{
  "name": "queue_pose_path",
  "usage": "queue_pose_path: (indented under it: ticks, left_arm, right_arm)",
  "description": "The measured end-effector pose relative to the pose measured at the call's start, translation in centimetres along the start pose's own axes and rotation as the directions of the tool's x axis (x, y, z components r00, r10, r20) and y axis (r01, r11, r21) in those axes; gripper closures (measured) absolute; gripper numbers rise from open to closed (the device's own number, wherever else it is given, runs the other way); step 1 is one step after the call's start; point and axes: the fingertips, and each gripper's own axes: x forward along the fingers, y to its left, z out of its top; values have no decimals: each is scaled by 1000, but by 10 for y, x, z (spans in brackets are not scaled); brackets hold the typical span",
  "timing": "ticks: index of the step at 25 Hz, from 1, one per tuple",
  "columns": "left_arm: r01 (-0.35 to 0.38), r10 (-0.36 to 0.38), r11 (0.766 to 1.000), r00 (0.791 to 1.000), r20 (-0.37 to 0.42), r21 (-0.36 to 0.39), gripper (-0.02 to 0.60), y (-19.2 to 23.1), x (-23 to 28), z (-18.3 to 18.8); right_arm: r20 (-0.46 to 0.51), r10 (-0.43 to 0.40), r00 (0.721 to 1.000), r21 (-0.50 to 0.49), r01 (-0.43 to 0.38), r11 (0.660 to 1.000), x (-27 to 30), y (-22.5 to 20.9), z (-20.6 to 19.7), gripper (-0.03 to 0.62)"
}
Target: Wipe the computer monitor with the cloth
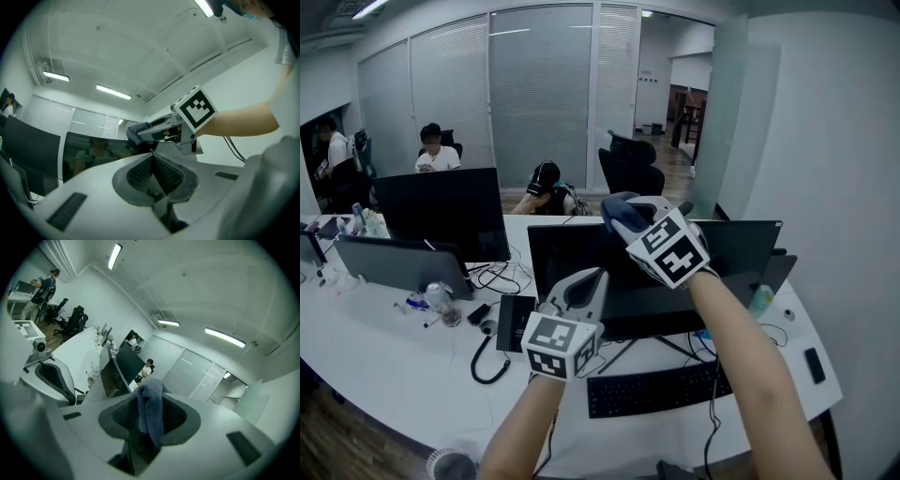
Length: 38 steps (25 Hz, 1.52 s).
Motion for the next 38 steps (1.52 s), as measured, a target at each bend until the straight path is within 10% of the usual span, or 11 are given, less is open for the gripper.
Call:
queue_pose_path:
  ticks: [38]
  left_arm:
    - [-190,191,981,981,17,-38,574,95,-78,-3]
  right_arm:
    - [34,108,994,-149,-102,984,63,87,89,468]
